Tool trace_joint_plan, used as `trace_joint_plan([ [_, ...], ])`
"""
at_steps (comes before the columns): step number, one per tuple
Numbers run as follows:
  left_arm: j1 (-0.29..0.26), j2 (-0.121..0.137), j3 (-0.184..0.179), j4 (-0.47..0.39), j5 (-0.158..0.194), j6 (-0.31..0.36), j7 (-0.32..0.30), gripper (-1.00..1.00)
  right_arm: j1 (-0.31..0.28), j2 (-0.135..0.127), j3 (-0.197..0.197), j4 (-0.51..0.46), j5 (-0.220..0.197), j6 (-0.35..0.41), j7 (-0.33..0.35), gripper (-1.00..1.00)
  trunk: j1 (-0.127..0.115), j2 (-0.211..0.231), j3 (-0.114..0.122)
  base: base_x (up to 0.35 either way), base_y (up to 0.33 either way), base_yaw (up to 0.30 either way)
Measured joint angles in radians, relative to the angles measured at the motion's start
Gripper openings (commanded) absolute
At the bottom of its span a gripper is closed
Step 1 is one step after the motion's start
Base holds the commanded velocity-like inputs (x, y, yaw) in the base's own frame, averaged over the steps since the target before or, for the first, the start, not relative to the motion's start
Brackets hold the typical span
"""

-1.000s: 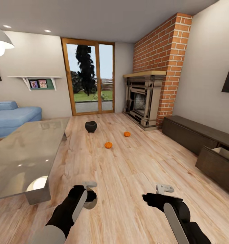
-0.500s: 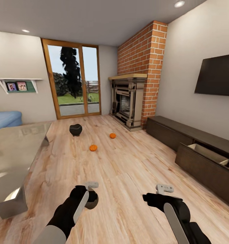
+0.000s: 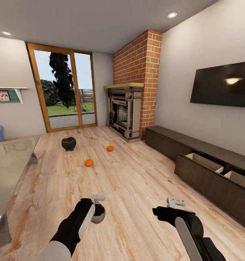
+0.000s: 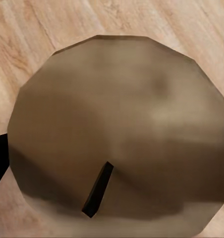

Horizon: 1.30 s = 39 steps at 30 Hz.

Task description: Place each of the two pumpkins and all three candles from the living room inside a cabinet in the living room (use any cabinet), then make sure every cabinet is closed, and position the cauldron so it is next to a table in the living room.

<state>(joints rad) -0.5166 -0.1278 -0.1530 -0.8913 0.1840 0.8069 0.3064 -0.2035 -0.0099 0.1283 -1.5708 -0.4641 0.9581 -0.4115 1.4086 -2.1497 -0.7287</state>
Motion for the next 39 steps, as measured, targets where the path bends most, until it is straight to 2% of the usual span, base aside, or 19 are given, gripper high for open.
trace_joint_plan([
  [9,0.0,0.0,-0.001,0.001,-0.002,0.0,0.0,-1.0,0.0,0.0,0.0,0.0,0.0,0.0,0.0,1.0,-0.035,0.063,0.037,0.0,0.0,-0.155],
  [17,0.0,0.0,-0.001,0.001,-0.002,0.0,0.001,-1.0,0.0,0.001,0.008,0.001,0.011,0.001,-0.001,1.0,-0.065,0.119,0.063,0.0,0.0,-0.009],
  [25,0.0,0.0,-0.001,0.002,-0.002,0.0,0.001,-1.0,-0.002,0.01,0.007,-0.002,0.002,0.004,-0.004,1.0,-0.096,0.175,0.082,0.0,0.0,0.059],
  [29,0.0,0.0,-0.001,0.003,-0.002,0.0,0.001,-1.0,-0.004,0.011,0.005,-0.002,0.0,0.051,-0.003,1.0,-0.111,0.203,0.089,0.0,0.0,-0.02],
  [39,0.0,0.0,-0.001,0.005,-0.002,0.0,0.0,-1.0,-0.004,0.009,0.003,-0.001,-0.001,0.076,-0.002,1.0,-0.15,0.273,0.115,0.0,0.0,-0.232],
])
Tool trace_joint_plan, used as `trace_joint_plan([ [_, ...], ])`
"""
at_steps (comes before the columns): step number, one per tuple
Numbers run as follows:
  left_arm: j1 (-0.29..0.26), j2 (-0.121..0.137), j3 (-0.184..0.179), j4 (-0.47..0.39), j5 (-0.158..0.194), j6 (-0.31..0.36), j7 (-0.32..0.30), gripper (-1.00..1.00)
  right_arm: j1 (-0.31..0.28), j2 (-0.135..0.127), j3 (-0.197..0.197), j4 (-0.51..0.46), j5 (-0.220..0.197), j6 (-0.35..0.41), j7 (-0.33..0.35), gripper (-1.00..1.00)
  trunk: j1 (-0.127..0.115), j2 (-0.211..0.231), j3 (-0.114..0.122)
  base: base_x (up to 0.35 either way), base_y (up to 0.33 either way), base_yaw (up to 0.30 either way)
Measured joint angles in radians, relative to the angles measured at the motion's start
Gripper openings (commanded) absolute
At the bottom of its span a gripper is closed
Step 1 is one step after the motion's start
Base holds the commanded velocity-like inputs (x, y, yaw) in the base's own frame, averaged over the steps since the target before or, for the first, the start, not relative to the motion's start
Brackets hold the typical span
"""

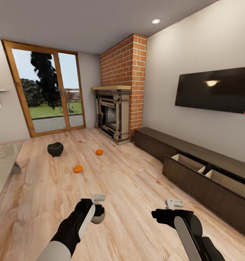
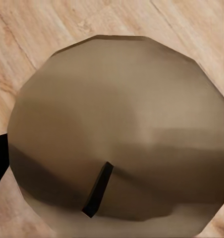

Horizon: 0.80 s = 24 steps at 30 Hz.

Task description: Place each of the two pumpkins and all three candles from the living room inside a cabinet in the living room (use any cabinet), then make sure every cabinet is closed, and position the cauldron so it is next to a table in the living room.

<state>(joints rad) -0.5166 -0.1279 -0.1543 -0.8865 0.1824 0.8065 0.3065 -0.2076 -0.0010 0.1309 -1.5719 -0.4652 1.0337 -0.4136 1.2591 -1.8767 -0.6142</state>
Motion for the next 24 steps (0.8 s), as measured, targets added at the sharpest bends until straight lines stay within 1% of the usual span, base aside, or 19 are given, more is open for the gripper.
trace_joint_plan([
  [24,0.0,0.0,0.0,0.006,0.001,-0.001,-0.001,-1.0,0.0,-0.003,-0.001,0.0,-0.003,0.002,0.0,1.0,-0.092,0.168,0.075,0.0,0.0,-0.286],
])
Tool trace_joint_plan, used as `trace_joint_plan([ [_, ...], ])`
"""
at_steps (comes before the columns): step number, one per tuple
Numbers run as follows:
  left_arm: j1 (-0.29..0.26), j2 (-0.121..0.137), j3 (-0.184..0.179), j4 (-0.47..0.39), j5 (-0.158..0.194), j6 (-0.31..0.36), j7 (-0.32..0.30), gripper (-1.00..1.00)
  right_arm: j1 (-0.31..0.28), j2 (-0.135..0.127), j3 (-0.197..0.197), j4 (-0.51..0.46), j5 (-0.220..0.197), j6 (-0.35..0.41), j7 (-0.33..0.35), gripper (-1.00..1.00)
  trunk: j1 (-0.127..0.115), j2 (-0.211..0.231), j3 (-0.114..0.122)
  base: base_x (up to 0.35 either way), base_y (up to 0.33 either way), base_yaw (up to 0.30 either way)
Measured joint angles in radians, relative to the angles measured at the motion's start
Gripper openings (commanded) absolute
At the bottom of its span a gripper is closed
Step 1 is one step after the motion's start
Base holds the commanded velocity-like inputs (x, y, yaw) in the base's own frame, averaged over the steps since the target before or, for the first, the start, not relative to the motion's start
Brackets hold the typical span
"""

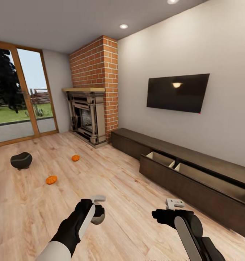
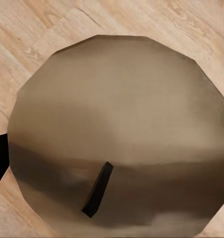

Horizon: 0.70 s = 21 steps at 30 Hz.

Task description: Place each of the two pumpkins and all three candles from the living room inside a cabinet in the living room (use any cabinet), then make sure every cabinet is closed, and position the cauldron so it is next to a table in the living room.

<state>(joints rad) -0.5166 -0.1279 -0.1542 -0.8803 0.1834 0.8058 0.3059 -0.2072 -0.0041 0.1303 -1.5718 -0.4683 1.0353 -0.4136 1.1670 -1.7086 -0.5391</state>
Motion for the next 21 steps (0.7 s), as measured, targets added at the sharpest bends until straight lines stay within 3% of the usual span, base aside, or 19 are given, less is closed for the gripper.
trace_joint_plan([
  [21,0.0,0.0,0.0,0.001,-0.001,0.0,-0.001,-1.0,0.0,0.0,0.001,0.0,0.0,0.0,0.0,1.0,-0.081,0.147,0.066,0.0,0.0,-0.292],
])
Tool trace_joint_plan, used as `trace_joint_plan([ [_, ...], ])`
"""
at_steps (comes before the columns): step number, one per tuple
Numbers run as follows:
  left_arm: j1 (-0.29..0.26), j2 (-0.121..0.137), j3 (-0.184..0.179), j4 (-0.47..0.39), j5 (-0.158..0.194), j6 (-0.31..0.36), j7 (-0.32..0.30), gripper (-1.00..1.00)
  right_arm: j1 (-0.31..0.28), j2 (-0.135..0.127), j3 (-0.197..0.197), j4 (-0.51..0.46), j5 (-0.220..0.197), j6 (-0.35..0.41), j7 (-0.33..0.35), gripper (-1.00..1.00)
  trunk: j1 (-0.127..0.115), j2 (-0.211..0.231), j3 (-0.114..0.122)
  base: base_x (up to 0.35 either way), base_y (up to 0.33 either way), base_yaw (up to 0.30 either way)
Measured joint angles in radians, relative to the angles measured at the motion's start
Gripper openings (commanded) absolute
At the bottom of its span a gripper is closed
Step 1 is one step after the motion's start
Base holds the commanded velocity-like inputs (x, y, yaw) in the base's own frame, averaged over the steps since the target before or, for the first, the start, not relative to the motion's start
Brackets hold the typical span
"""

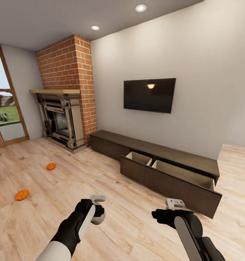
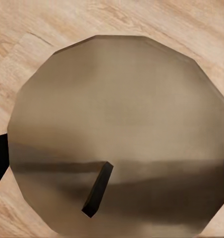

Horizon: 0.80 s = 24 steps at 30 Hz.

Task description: Place each of the two pumpkins and all three candles from the living room inside a cabinet in the living room (use any cabinet), then make sure every cabinet is closed, and position the cauldron so it is next to a table in the living room.

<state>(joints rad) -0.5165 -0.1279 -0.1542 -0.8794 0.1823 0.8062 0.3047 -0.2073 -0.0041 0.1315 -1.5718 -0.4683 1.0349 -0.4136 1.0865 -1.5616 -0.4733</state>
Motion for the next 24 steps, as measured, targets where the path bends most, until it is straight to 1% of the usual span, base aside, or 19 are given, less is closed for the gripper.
trace_joint_plan([
  [24,0.0,0.0,0.0,0.001,-0.001,-0.001,0.0,-1.0,0.0,0.0,0.0,0.001,0.001,0.0,0.0,1.0,-0.092,0.168,0.075,0.0,0.0,-0.278],
])
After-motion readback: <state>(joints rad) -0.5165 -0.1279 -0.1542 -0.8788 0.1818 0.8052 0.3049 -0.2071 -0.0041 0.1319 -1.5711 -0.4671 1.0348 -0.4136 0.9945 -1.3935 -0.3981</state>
